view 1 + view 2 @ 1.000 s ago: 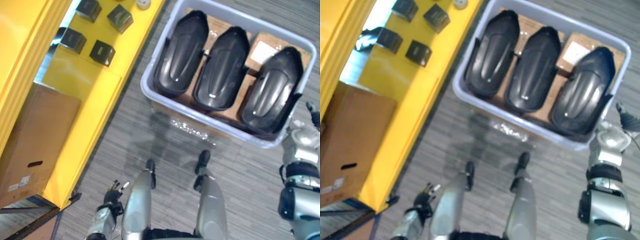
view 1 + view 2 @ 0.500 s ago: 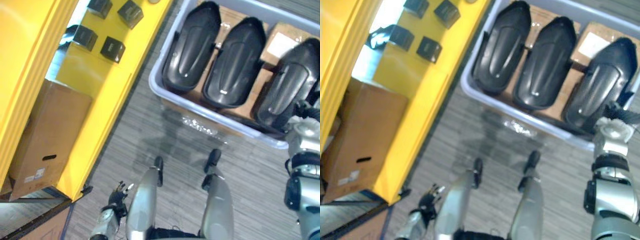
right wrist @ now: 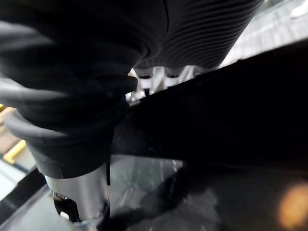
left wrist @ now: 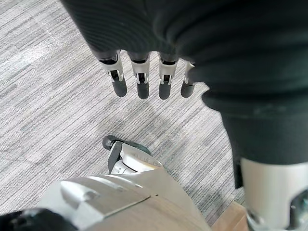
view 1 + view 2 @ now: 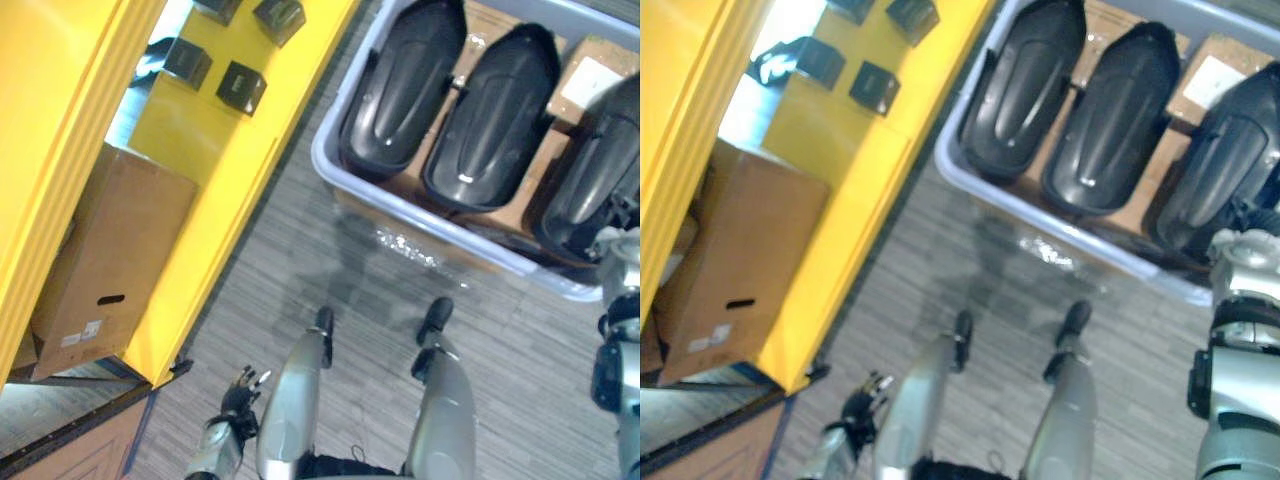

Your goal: Walk over and take plastic housings, then place them on the shelf

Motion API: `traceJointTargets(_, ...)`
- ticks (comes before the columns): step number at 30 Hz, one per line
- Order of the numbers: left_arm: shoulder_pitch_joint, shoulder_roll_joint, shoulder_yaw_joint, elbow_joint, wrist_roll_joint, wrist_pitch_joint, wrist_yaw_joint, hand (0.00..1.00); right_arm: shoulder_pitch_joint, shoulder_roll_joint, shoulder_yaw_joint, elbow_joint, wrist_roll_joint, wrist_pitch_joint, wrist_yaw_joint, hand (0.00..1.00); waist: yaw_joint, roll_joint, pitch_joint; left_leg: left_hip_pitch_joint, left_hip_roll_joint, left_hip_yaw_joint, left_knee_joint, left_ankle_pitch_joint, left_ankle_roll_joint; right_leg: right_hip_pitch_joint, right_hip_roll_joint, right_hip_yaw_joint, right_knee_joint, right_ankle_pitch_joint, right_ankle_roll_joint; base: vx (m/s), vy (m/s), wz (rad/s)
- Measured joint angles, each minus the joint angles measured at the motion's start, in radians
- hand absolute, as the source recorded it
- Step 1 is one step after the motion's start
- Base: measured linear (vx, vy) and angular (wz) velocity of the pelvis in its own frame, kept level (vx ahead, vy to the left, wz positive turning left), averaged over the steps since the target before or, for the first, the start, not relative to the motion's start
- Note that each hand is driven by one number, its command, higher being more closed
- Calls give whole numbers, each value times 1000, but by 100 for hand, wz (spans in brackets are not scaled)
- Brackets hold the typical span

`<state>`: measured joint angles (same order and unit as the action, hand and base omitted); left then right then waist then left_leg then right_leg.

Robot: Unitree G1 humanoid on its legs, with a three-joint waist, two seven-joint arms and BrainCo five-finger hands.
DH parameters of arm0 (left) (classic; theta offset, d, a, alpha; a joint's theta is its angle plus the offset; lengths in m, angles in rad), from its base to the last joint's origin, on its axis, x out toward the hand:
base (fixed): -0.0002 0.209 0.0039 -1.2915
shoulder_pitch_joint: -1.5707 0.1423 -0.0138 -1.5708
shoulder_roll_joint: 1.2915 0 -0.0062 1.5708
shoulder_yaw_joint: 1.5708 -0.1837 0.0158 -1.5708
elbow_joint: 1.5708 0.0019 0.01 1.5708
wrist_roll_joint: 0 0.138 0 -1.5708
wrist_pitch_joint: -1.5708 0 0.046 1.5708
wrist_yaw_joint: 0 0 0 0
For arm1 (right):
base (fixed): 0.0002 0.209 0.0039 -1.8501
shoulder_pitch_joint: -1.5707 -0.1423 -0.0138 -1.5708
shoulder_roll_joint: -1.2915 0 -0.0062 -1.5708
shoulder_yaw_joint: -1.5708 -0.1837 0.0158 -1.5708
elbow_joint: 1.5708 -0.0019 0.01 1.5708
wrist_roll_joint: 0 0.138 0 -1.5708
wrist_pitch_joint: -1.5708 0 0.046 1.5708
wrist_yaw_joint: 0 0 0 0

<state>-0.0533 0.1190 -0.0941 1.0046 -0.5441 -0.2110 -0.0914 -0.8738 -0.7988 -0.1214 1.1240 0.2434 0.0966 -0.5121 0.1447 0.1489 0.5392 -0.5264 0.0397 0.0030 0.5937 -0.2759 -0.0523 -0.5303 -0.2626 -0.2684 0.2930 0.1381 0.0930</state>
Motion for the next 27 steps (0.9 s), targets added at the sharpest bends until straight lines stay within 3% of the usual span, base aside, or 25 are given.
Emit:
traceJointTargets(3,0,1,-7,1,-4,-1,-2,0,-3,-39,10,32,-33,23,25,100,7,0,0,0,0,0,0,0,0,-1,-1,-2,7,-4,-3,-4,21,2)
traceJointTargets(9,0,0,-17,6,-6,-7,-2,0,-4,-58,38,67,-125,28,30,100,8,8,-5,0,2,-13,-1,3,-5,-3,0,-8,18,-13,-7,-1,8,1)
traceJointTargets(24,4,2,-34,-17,-8,-34,3,0,2,-48,45,105,-242,34,58,100,8,9,-6,40,12,-20,-9,13,-11,38,0,-22,33,-23,-13,-4,12,2)
traceJointTargets(27,19,-2,-27,-75,-66,-37,10,0,18,-46,46,63,-267,34,53,100,7,9,-6,79,11,-20,-31,20,-12,73,-1,-26,24,-27,-11,1,4,1)
